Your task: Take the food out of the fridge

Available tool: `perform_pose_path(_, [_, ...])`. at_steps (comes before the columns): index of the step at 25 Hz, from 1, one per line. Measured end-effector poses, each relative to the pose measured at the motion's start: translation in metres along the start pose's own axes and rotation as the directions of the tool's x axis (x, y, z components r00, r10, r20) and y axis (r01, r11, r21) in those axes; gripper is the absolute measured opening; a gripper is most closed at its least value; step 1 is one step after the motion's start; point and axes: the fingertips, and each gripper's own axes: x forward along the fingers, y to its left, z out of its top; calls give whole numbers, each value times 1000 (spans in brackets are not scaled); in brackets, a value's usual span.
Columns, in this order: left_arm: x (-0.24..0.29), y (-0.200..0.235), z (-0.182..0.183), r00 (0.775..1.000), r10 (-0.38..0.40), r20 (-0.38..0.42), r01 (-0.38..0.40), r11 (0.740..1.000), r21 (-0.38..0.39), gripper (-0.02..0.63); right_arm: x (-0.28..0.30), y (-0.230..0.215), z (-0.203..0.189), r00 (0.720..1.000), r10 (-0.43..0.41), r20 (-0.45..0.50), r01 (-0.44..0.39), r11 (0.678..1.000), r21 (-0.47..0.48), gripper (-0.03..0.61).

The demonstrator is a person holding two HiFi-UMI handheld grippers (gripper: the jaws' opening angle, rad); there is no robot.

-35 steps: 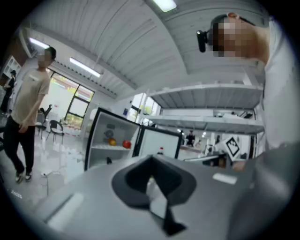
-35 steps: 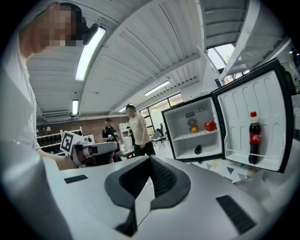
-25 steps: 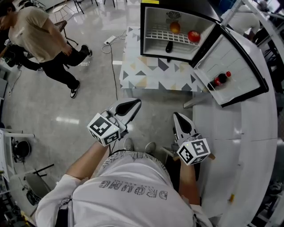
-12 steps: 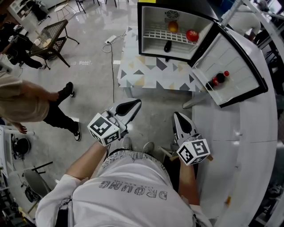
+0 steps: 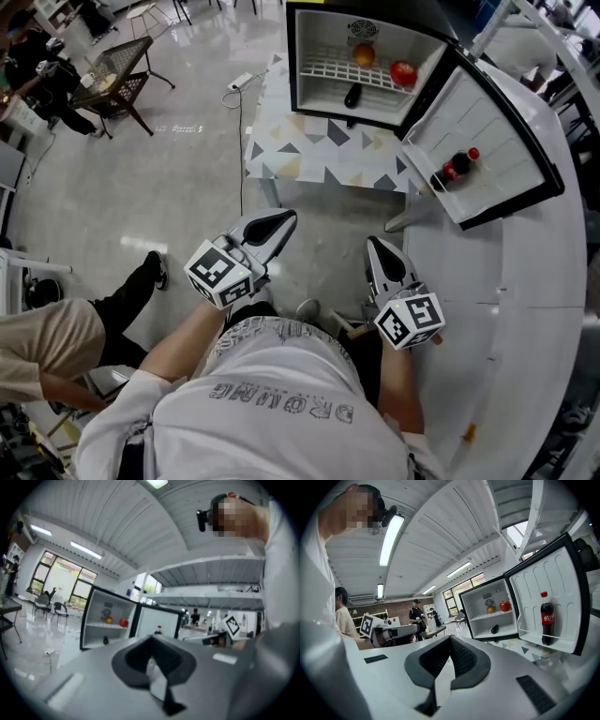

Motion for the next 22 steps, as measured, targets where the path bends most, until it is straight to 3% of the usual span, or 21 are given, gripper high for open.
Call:
perform_pose_path(13, [14, 0, -2, 1000, 3, 1, -3, 1000, 3, 6, -2, -18, -5, 1000, -3, -17, 3, 1000, 7, -7])
perform_pose_path(22, [26, 33, -7, 1000, -5, -10, 5, 1000, -13, 6, 30, -29, -8, 999, -16, -37, 16, 1000, 19, -8])
